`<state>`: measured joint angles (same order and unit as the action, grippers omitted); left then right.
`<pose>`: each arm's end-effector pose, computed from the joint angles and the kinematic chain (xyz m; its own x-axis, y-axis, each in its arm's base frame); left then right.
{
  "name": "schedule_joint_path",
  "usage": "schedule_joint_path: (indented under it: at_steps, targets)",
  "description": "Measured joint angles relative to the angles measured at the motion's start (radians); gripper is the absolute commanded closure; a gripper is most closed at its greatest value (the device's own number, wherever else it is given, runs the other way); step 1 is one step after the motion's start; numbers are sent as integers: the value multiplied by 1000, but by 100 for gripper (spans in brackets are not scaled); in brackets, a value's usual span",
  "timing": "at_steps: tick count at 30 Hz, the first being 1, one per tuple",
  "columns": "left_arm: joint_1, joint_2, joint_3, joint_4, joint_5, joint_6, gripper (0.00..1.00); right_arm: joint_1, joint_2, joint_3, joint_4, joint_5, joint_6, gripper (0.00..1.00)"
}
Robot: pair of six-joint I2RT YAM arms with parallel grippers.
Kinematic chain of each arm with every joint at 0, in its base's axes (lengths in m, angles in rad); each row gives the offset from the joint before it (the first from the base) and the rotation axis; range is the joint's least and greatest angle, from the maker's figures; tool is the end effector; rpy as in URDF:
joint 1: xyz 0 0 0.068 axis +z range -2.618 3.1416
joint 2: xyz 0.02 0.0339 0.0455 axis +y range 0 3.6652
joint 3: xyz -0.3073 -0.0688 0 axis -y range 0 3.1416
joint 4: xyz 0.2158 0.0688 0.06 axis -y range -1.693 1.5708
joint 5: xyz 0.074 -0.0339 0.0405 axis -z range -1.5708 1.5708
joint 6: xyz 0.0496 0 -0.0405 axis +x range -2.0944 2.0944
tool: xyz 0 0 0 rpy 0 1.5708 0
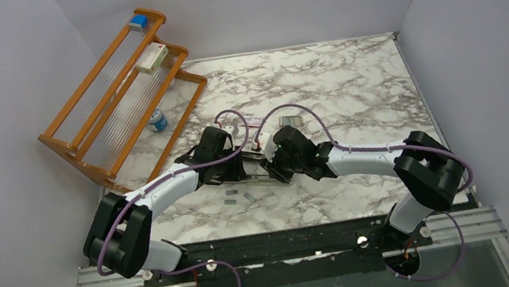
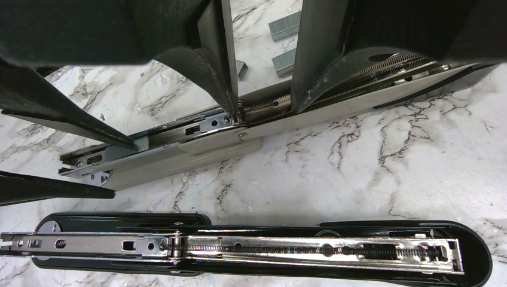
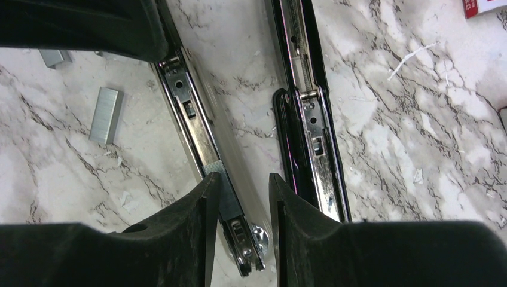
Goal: Load the staples into the stapler
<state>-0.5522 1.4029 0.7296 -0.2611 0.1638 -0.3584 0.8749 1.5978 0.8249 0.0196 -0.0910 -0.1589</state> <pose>0.2068 -0.1369 0.2299 -0.8517 0.1183 -0.5105 0.3217 0.8870 -0.3313 0.1983 0.2444 0.2286 -0.3053 -0.6114 -0.7301 -0.8660 0.4971 -0.0540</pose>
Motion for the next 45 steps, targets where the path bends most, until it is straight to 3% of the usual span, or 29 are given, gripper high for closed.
schedule_joint_path:
  at_steps: [20,33,38,45]
  targets:
    - [-4,5,10,-11,-9,3,59,-21,-25,87,-307,51,-73,62]
    - [-5,5,11,-11,-15,4,59,-26,-69,106,-408,60,-91,61]
    - [-5,5,11,-11,-16,4,59,-26,-181,84,-362,51,-82,61]
    - [-5,4,11,-11,-16,4,57,-28,-317,-52,-158,-11,-29,64]
